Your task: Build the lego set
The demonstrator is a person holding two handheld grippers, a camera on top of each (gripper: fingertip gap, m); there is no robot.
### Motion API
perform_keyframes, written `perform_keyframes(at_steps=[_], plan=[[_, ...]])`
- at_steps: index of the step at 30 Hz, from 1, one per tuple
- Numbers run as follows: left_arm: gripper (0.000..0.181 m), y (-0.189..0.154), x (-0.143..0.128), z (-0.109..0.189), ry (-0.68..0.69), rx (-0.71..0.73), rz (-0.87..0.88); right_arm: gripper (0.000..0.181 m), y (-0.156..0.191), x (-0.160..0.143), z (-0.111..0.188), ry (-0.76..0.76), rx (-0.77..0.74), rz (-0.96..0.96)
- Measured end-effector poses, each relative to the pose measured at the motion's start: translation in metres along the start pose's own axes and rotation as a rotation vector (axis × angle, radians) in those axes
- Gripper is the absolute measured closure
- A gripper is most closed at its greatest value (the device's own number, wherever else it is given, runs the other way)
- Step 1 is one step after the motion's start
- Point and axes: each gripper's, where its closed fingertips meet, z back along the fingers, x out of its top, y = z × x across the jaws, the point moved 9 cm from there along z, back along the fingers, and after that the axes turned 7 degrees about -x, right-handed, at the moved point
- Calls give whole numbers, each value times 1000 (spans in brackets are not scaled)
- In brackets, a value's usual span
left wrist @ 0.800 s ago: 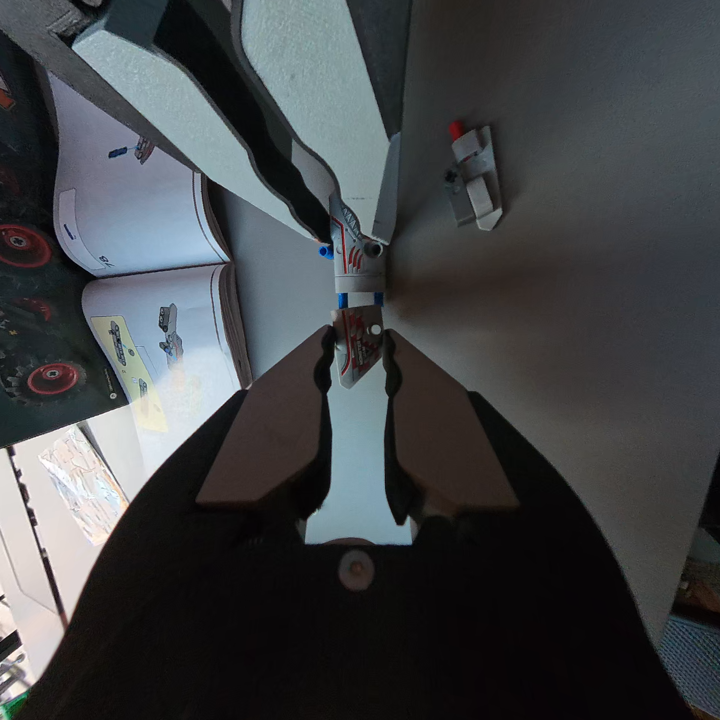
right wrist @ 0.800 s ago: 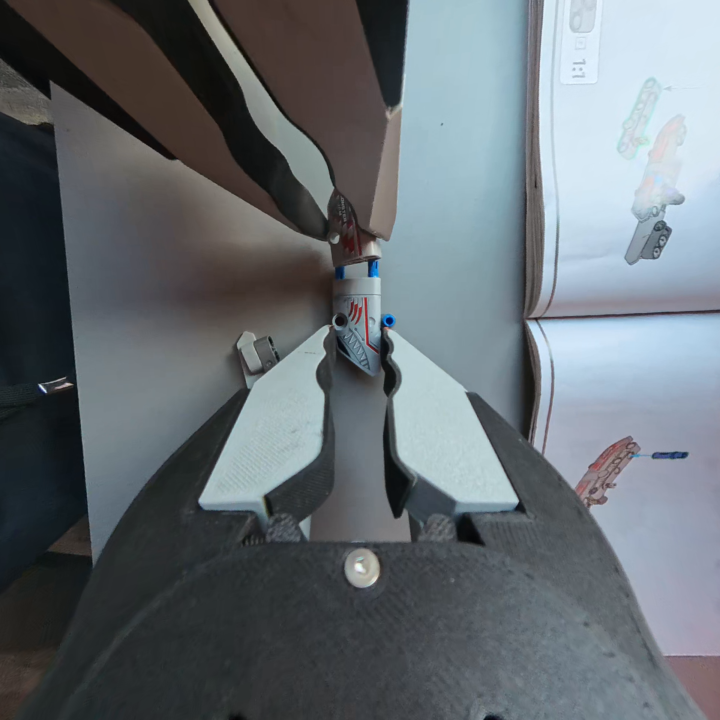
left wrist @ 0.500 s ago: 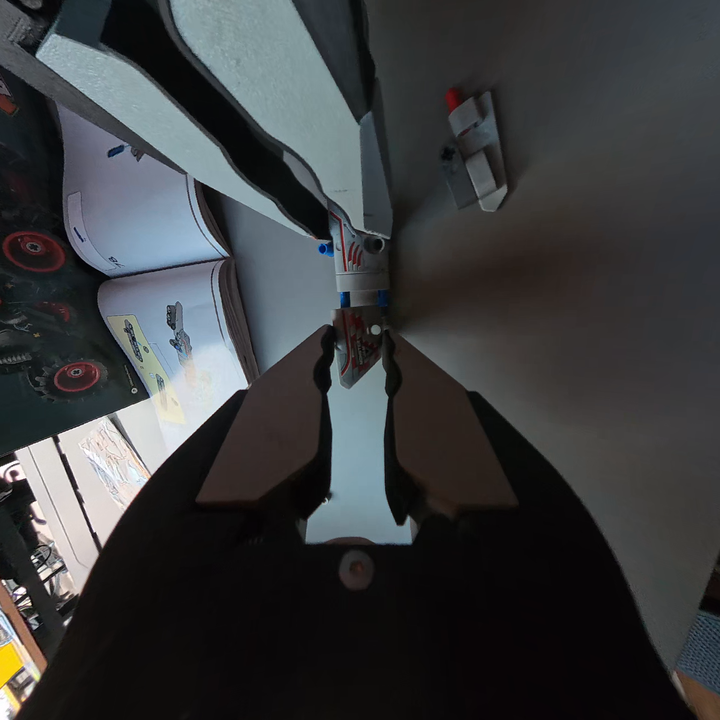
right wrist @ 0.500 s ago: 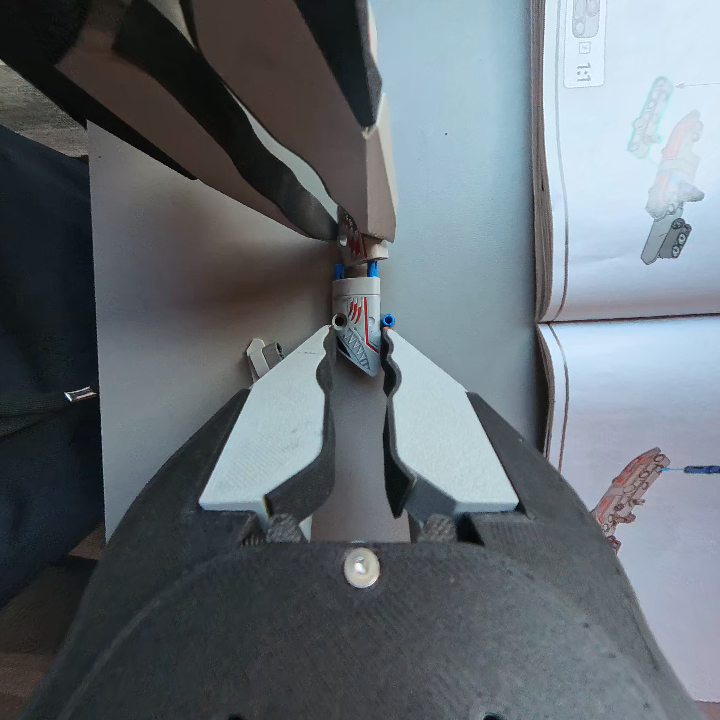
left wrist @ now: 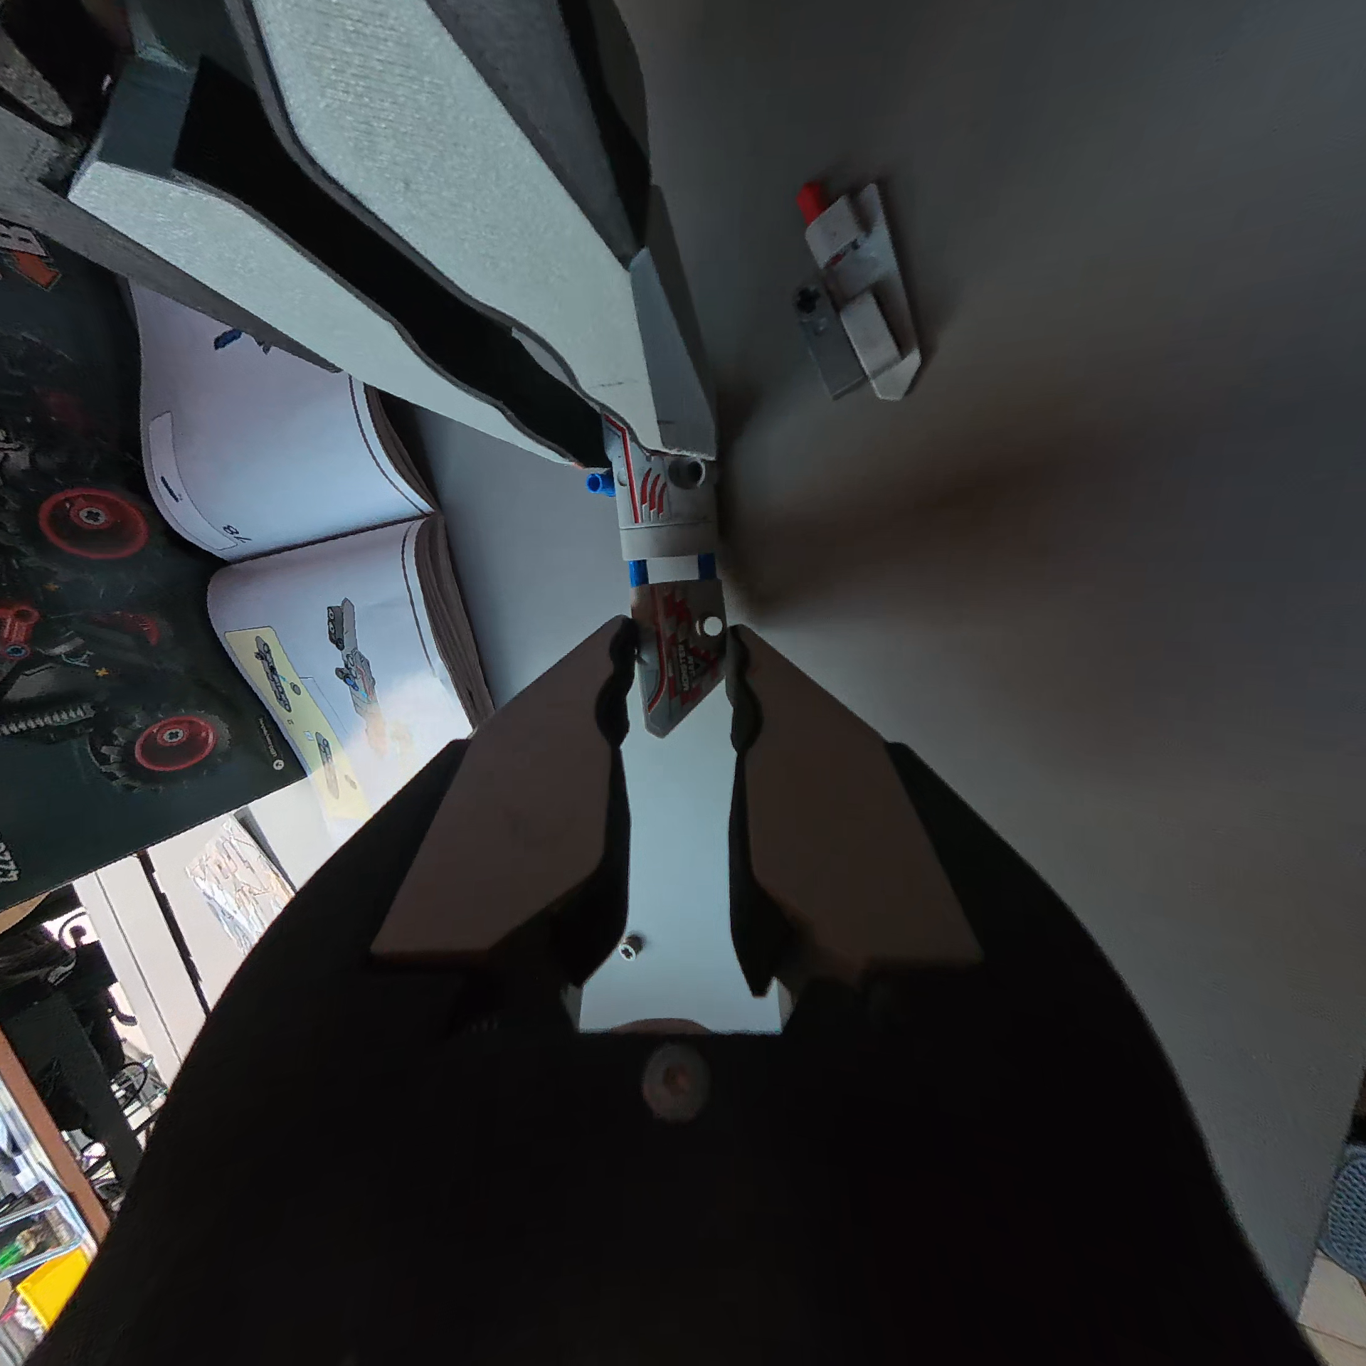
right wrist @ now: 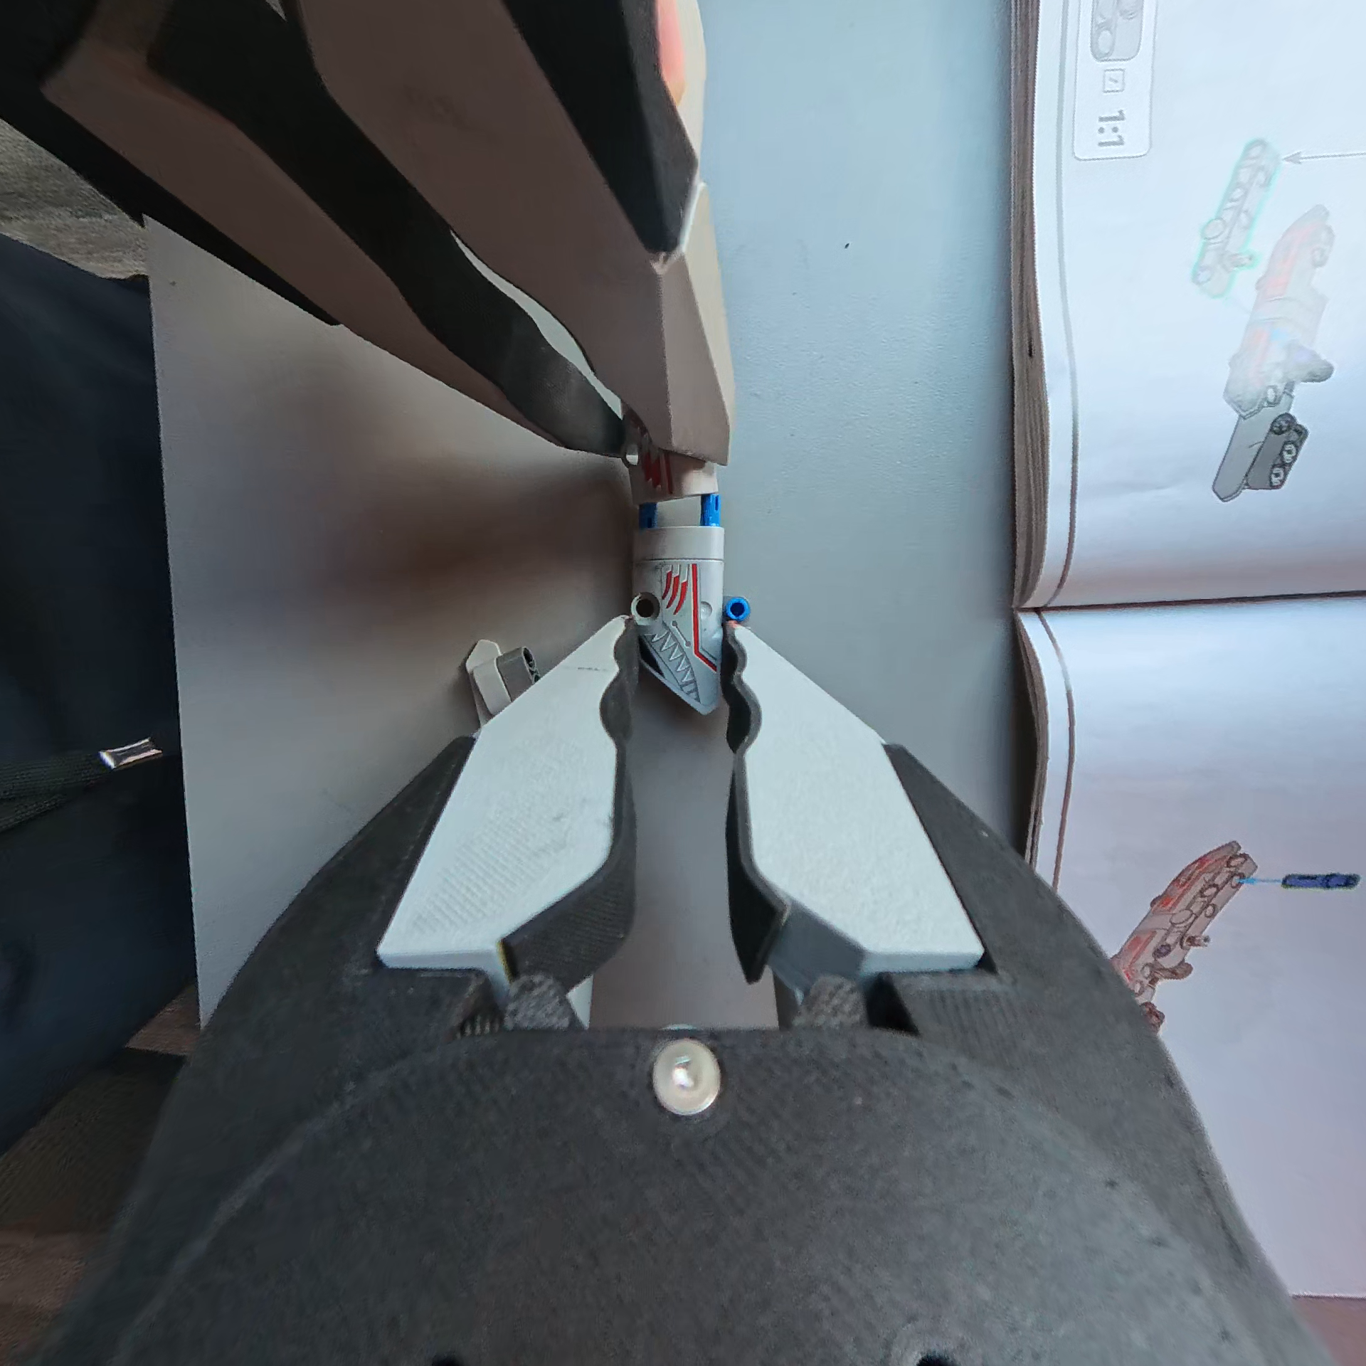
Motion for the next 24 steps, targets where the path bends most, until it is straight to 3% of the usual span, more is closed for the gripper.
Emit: perform_keyframes(at_steps=[11, 16, 24], plan=[[160, 4, -2, 0, -33, -30, 102, 162, 0, 0, 1, 4, -21, 12], [159, -3, 1, -2, 14, 86, -43, 163, -1, 1, 1, 22, -30, 35], [160, -8, -4, -5, -15, 185, -72, 163, -2, 2, 1, 32, -43, 70]])
